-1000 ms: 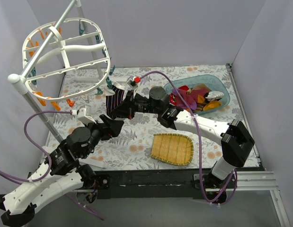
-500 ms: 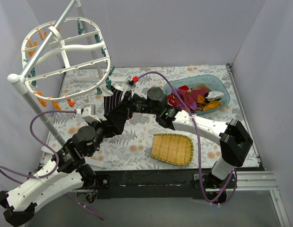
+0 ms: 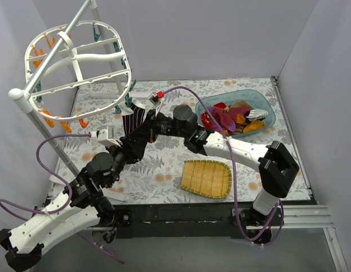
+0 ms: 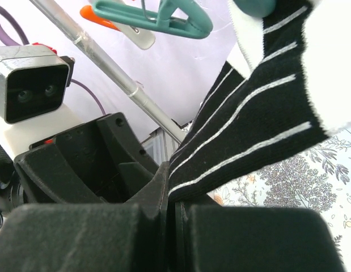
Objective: Remove the socks clipped to the hanger
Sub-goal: Remove the sock from the hanger.
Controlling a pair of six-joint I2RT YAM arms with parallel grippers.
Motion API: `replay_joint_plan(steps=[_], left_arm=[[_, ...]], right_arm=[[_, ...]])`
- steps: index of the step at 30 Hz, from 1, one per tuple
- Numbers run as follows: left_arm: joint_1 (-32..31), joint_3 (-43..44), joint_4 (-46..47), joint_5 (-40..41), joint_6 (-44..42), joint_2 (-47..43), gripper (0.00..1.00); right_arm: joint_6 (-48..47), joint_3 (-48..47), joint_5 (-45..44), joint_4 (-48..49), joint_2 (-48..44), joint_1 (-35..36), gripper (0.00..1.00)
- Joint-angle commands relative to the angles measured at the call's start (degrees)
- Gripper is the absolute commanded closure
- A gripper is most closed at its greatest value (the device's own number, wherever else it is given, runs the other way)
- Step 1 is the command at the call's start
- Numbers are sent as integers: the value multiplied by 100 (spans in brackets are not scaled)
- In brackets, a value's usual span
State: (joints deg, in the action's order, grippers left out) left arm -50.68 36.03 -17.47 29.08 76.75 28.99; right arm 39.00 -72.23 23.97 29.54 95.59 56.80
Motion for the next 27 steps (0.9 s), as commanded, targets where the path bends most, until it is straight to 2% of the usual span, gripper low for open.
replay_joint_plan(steps=[1,3,4,7,12,14,15,18,20,27], left_arm=[[31,-35,121,168,-55,-104,67],[40,-26,95,168,-46,-78,78],[31,-17,86,177,-46,-69,88],[31,18,25,168,-11,-52,100],[31,62,-72,168,24,-60,100],[31,62,-98,142,33,-69,100],[31,71,-107,133,33,-78,100],[40,62,-125,63,42,-87,100],[31,62,-125,-34,15,-96,100],[31,71,-239,-174,103,-166,100]], right_arm=[[116,-345,-67,193,65,60,99],[116,-380,-59,193,82,69,99],[116,-380,-67,193,91,77,99],[73,-406,-120,166,100,86,99],[-33,-336,-252,105,56,95,99],[-129,-345,-348,35,39,95,92],[-173,-327,-375,8,21,95,83],[-323,-327,-463,-71,-23,95,66],[-393,-266,-515,-62,-58,95,62],[-876,261,-919,244,-471,95,38]])
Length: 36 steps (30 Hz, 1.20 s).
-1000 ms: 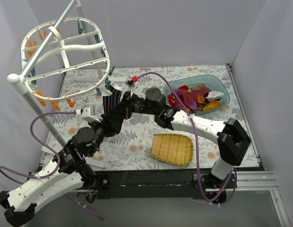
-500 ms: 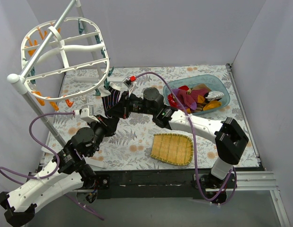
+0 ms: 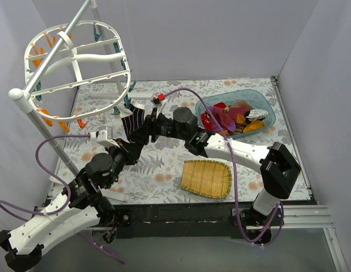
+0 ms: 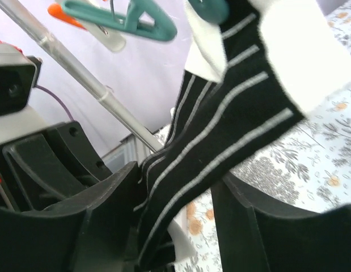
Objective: Remove the socks clipped to the hanger
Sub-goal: Remove the sock from the hanger.
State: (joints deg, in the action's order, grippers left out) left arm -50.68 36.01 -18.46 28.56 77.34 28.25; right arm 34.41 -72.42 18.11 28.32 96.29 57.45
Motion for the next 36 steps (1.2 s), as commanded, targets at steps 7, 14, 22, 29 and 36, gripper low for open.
replay_joint_plan(steps=[7,14,22,29,36], left_arm=[[31,301,-544,-535,272,-92,100],[40,617,-1019,-755,527,-144,100],[31,916,-1318,-896,589,-109,100],[31,1136,-1494,-1027,598,-48,100],[31,1321,-1696,-1115,598,-48,100]], right_arm=[[-1261,589,-282,666,-1007,12,28],[-1753,563,-36,728,-1279,-102,23],[-1543,-289,930,745,-700,-673,23],[-1490,-975,1616,939,-24,-876,23],[-1236,-1396,2144,1414,407,-1034,21]])
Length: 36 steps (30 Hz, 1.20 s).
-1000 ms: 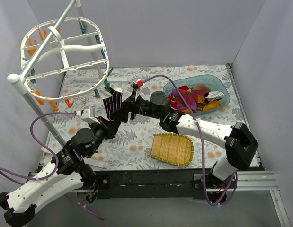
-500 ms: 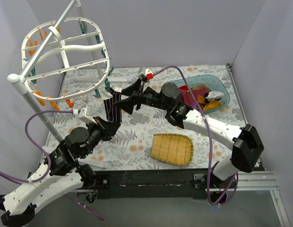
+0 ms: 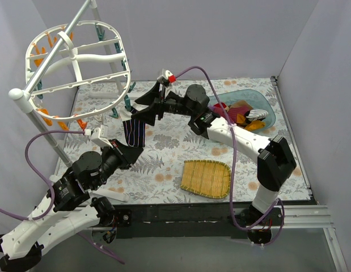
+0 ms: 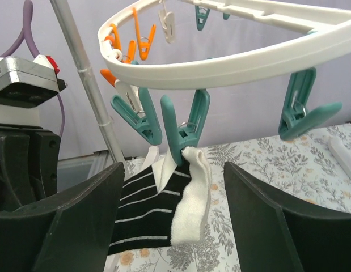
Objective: Remove the socks clipped to the hanger
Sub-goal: Remove the sock from the hanger.
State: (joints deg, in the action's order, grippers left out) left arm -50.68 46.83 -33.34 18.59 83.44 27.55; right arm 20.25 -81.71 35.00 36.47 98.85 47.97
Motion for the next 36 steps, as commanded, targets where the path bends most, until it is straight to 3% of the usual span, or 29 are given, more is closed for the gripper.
replay_joint_plan(steps=[1,12,36], left_arm=[[31,265,-234,-136,-21,22,100],[31,336,-296,-207,-65,40,100],[31,204,-278,-154,-82,75,100]], right_arm=[[190,-634,524,581,213,-86,21],[471,-1611,894,545,996,-94,20],[1235,-2024,999,1301,1260,-86,27]])
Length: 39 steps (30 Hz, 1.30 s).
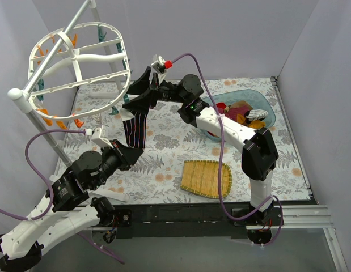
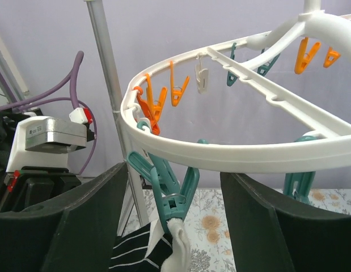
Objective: Remove the socks clipped to the hanger
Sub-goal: Remove the sock from the hanger.
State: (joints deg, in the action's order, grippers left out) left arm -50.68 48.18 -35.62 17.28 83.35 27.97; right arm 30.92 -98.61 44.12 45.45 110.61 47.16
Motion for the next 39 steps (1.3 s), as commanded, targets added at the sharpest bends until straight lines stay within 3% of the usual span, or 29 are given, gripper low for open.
replay_joint_plan(steps=[1,7,13,16,17,20,30,31,32,36,38,39], left_arm=[[31,68,-59,-23,-73,33,100],[40,60,-59,-23,-73,16,100],[31,59,-51,-23,-65,25,100],[31,42,-33,-31,-73,25,100],[31,42,-33,-32,-65,33,100],[31,42,-33,-23,-65,33,100],[31,24,-24,-40,-65,25,100],[31,24,-24,-32,-65,33,100],[31,24,-16,-40,-65,33,100],[31,7,11,-49,-56,42,100],[40,16,37,-58,-56,51,100],[31,7,46,-67,-65,60,100]], right_arm=[[195,-352,106,394,101,4,27],[274,-405,158,447,154,-5,35],[345,-405,211,526,181,4,57],[362,-370,220,544,181,4,74],[362,-361,220,552,181,13,84],[362,-343,203,553,163,13,99],[345,-264,185,553,101,4,99],[345,-247,194,553,93,4,92],[336,-229,185,544,84,4,72],[222,42,71,430,-117,4,24],[82,218,18,360,-241,4,15],[20,341,-52,368,-398,4,15]])
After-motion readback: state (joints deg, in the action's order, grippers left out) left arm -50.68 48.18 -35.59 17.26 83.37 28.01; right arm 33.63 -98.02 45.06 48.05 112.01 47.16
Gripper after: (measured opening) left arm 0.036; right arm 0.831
